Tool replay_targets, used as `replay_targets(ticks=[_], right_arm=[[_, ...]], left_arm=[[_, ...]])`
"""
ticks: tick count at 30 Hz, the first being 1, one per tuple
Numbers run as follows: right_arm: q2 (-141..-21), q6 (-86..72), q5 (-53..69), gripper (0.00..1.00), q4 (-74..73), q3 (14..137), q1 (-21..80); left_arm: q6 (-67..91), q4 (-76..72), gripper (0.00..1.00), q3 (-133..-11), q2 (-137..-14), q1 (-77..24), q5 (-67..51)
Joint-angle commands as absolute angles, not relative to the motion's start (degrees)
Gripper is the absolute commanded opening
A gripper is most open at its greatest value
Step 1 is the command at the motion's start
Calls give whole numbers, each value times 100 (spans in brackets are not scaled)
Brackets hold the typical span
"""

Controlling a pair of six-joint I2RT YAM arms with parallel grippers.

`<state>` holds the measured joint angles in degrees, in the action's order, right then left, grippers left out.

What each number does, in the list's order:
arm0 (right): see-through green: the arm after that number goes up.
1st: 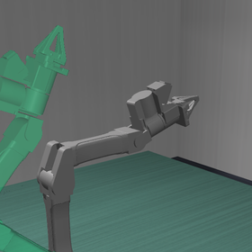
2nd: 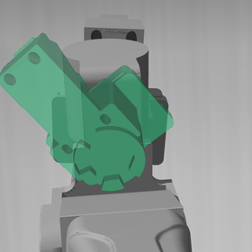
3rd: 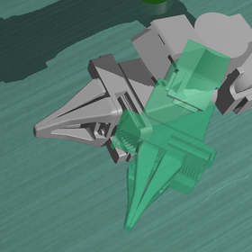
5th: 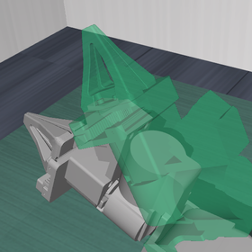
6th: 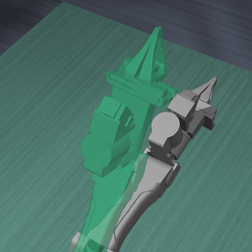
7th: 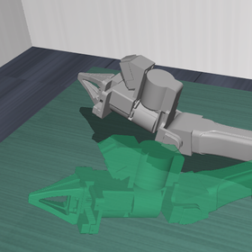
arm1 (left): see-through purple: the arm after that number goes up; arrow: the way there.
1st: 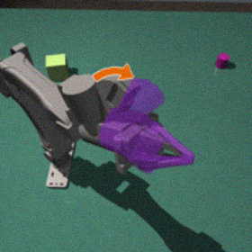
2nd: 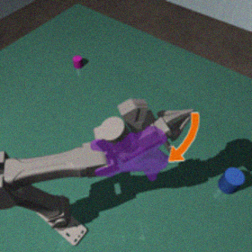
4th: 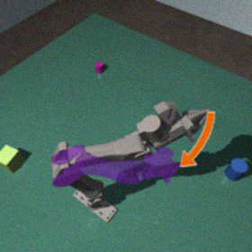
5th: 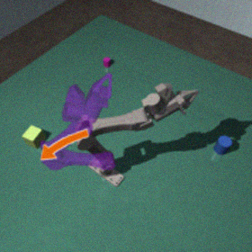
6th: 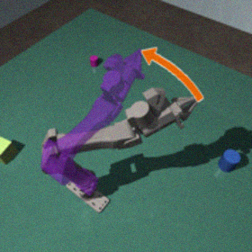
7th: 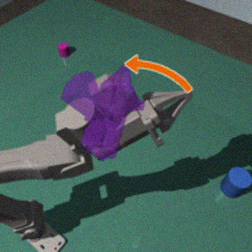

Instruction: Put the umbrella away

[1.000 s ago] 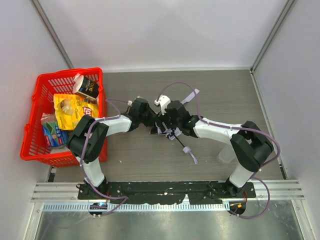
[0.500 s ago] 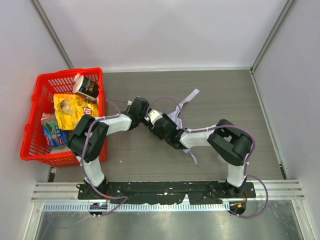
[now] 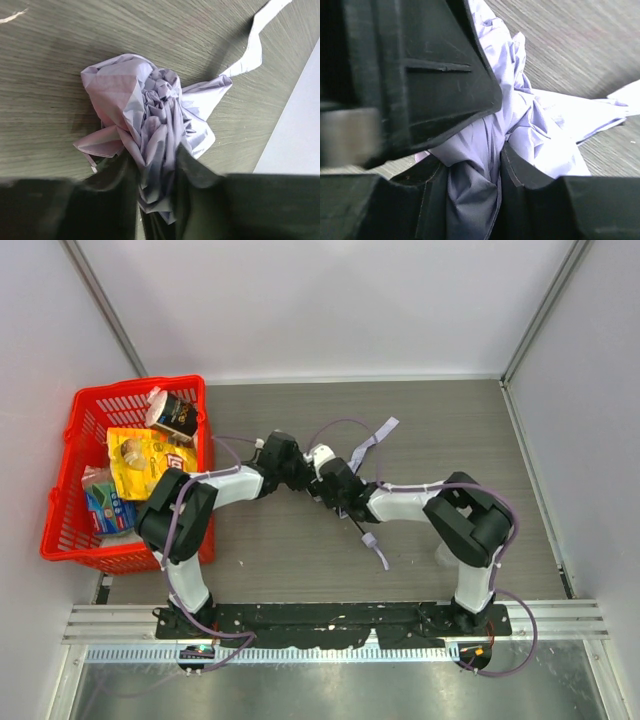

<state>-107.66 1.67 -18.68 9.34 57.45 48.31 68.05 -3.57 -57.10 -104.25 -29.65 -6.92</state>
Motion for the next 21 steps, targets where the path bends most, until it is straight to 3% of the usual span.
replay_targets(ticks=[1,6,9,16,21], right_arm=[[-11294,-1133,709,1,869,5020,3992],[-11206,-1713,2466,1,1677,4755,3393],[-11329,-1828,3119,1,1767,4869,3103],[-11715,-2294,4517,1,2444,4965,2593],[-11953,-2784,5148,1,3005,5097,2523]], left_arm=[[6127,282,40,-5546,-10477,-2945,-685],[5871,334,79,-5660,-10336,-2909,-782],[5906,334,85,-5616,-10406,-2909,-844],[6266,316,91,-5423,-10634,-2909,-739],[6425,360,89,-5695,-11030,-2962,-730]])
